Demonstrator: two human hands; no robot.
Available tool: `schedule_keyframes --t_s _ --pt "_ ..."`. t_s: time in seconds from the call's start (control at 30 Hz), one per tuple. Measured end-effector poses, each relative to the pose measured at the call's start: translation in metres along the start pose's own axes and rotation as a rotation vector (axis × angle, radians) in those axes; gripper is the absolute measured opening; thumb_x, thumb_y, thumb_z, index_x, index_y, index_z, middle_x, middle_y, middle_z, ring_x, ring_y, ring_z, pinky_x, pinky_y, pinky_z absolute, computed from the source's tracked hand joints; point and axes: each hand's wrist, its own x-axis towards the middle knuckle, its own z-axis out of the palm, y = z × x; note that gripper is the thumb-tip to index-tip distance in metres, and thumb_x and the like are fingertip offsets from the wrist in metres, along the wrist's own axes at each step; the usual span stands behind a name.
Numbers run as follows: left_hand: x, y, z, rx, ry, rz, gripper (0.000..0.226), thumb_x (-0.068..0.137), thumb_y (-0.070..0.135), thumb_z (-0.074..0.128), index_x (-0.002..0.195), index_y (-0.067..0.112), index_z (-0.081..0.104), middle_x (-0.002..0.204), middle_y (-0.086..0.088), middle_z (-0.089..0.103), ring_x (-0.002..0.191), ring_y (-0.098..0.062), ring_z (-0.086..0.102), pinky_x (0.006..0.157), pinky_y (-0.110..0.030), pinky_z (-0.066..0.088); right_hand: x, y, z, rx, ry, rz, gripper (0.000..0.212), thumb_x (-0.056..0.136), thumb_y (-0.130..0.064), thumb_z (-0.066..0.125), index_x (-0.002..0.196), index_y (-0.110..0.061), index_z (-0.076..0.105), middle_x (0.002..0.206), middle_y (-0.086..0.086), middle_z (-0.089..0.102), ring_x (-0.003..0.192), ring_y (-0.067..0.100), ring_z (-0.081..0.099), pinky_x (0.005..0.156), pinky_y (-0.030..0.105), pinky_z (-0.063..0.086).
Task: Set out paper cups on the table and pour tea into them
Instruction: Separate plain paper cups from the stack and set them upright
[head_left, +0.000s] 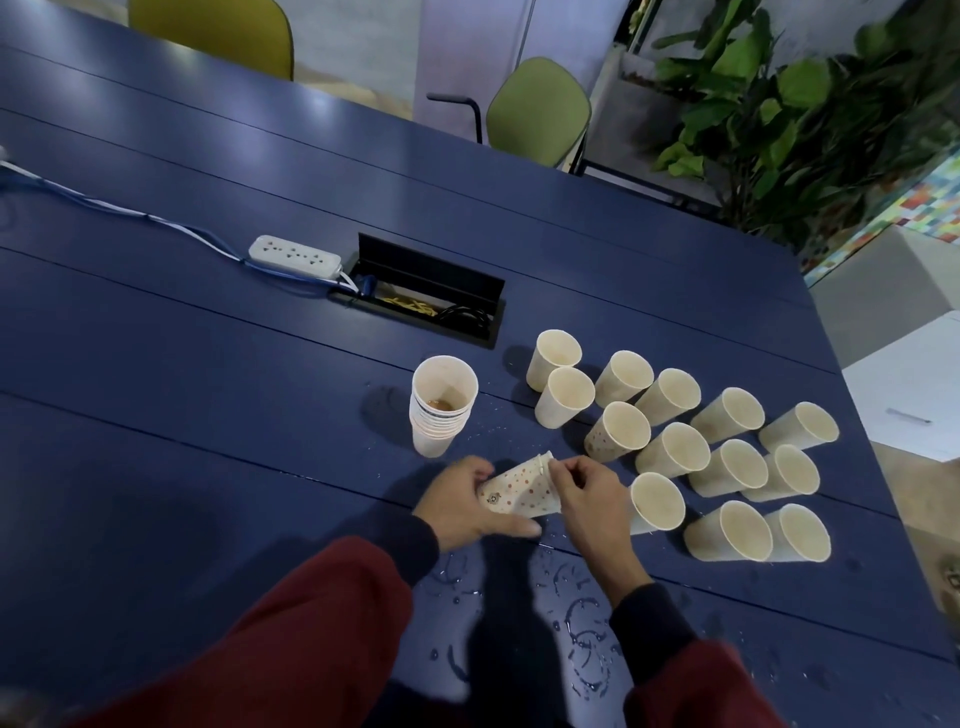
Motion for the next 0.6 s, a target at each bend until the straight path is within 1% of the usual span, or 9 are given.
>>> schedule_keyframes --t_s 0.03,0.1,0.2,0.27,0.33,0.4,0.47,0.53,0.6 --pt "-0.001 0.008 0.005 0.145 -0.005 0.069 0.098 0.042 0.06 0.091 0.122 0.018 0.054 0.118 0.006 0.057 0.107 -0.012 0.056 0.094 -0.033 0.049 -0.001 -0.001 0.002 0.012 -0.023 -0.015 0.023 0.098 -0.026 0.063 0.078 -0.015 0.067 0.073 -0.004 0.067 0.068 0.005 0.058 0.06 0.023 0.04" --pt "0.0 0.018 0.012 0.393 0.024 0.135 0.087 0.051 0.057 0.089 0.12 0.021 0.049 0.117 0.004 0.056 0.106 -0.018 0.055 0.089 -0.038 0.049 -0.002 -0.005 0.003 0.048 -0.074 -0.038 0.022 0.098 -0.024 0.063 0.078 -0.014 0.068 0.074 -0.003 0.069 0.066 0.005 0.058 0.059 0.019 0.041" --pt "0.007 0.02 0.019 0.543 0.047 0.087 0.062 0.068 0.045 0.082 0.113 0.02 0.046 0.116 -0.002 0.063 0.105 -0.027 0.061 0.084 -0.04 0.052 -0.004 -0.006 0.001 0.044 -0.08 -0.059 0.023 0.099 -0.024 0.063 0.079 -0.013 0.068 0.074 -0.002 0.069 0.065 0.004 0.056 0.057 0.013 0.04" --pt "0.011 0.018 0.019 0.596 0.045 0.088 0.056 0.071 0.042 0.078 0.11 0.02 0.044 0.115 -0.003 0.063 0.103 -0.029 0.062 0.081 -0.04 0.052 -0.003 -0.003 -0.004 0.033 -0.035 -0.055 0.024 0.099 -0.025 0.062 0.079 -0.013 0.067 0.072 -0.002 0.067 0.065 0.007 0.054 0.062 0.019 0.042" --pt "0.014 0.011 0.017 0.596 0.055 0.095 0.056 0.071 0.041 0.077 0.11 0.021 0.043 0.116 -0.002 0.061 0.103 -0.028 0.06 0.077 -0.037 0.047 0.001 0.002 -0.014 0.03 0.067 -0.047 0.024 0.1 -0.027 0.06 0.08 -0.014 0.065 0.071 -0.001 0.065 0.067 0.015 0.056 0.067 0.035 0.045" --pt "0.015 0.0 0.017 0.522 0.105 0.104 0.06 0.072 0.046 0.076 0.116 0.022 0.043 0.118 0.001 0.058 0.108 -0.025 0.056 0.081 -0.037 0.044 0.006 0.006 -0.028 -0.013 0.205 -0.084 0.024 0.101 -0.028 0.058 0.084 -0.012 0.065 0.07 0.002 0.066 0.067 0.024 0.06 0.067 0.039 0.048" --pt "0.018 -0.008 0.016 0.453 0.197 0.123 0.067 0.07 0.056 0.074 0.122 0.027 0.043 0.12 0.003 0.053 0.113 -0.023 0.05 0.091 -0.04 0.044 0.012 0.008 -0.04 -0.084 0.293 -0.149 0.022 0.1 -0.026 0.06 0.088 -0.01 0.068 0.073 0.004 0.068 0.068 0.025 0.063 0.067 0.039 0.05" --pt "0.025 -0.013 0.014 0.401 0.272 0.148 0.07 0.068 0.06 0.073 0.125 0.031 0.045 0.119 0.004 0.049 0.117 -0.022 0.045 0.098 -0.044 0.042 0.015 0.009 -0.044 -0.177 0.259 -0.175 0.02 0.098 -0.024 0.062 0.089 -0.008 0.07 0.077 0.003 0.069 0.07 0.023 0.062 0.066 0.037 0.047" --pt "0.034 -0.013 0.014 0.274 0.272 0.186 0.072 0.066 0.054 0.079 0.126 0.028 0.049 0.117 0.004 0.05 0.115 -0.022 0.045 0.1 -0.045 0.041 0.016 0.018 -0.036 -0.277 0.166 -0.147 0.019 0.097 -0.021 0.064 0.087 -0.006 0.07 0.077 0.004 0.068 0.069 0.023 0.059 0.062 0.035 0.039"
